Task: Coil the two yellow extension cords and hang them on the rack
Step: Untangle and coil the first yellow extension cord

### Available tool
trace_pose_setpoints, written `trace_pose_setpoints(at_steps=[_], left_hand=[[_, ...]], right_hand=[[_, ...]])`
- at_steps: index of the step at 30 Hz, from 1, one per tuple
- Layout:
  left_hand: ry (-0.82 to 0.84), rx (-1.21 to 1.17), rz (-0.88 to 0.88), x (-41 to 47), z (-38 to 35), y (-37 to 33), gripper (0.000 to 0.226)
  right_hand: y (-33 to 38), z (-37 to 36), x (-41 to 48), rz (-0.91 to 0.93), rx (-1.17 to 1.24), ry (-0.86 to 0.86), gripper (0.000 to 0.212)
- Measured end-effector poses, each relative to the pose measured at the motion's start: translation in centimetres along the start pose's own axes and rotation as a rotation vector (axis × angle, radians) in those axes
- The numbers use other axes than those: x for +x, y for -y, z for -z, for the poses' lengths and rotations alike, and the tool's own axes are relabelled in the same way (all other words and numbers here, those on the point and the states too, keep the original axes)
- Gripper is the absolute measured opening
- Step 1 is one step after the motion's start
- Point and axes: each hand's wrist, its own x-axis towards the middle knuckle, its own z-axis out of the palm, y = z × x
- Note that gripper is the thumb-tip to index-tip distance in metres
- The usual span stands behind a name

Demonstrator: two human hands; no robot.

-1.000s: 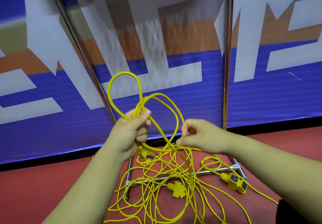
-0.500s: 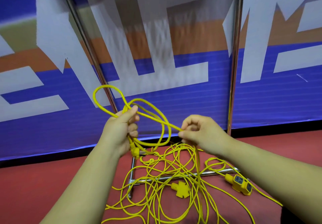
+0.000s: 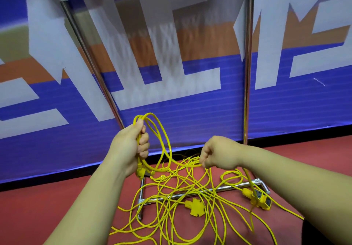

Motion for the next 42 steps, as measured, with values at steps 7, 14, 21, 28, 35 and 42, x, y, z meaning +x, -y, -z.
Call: trace_pose_setpoints(at_steps=[7, 14, 21, 28, 35, 42], left_hand=[[0.135, 0.269, -0.040, -0.8, -1.8, 1.8, 0.015], [0.400, 0.346, 0.084, -1.2, -4.1, 4.0, 0.030], [0.467, 0.248, 0.010, -1.2, -4.4, 3.1, 0.011], [0.228, -0.208, -0.121, -0.6, -1.3, -1.6, 0.013], [0.006, 0.134, -0.078, 0.8, 1.6, 0.3, 0.025], [-0.062, 0.371, -0.048, 1.1, 1.3, 2.0, 0.027]], right_hand=[[1.7, 2.9, -2.3, 0.172, 0.322, 0.165, 0.007], [1.9, 4.3, -2.9, 0.195, 0.732, 0.012, 0.007], [1.0, 4.7, -3.0, 0.179, 0.866, -0.015, 0.014], [-2.8, 4.0, -2.2, 0.060, 0.713, 0.174, 0.028], [-2.0, 4.5, -1.2, 0.022, 0.799, -0.376, 0.017], [-0.9, 4.3, -1.5, 0.124, 0.133, -0.406, 0.005]])
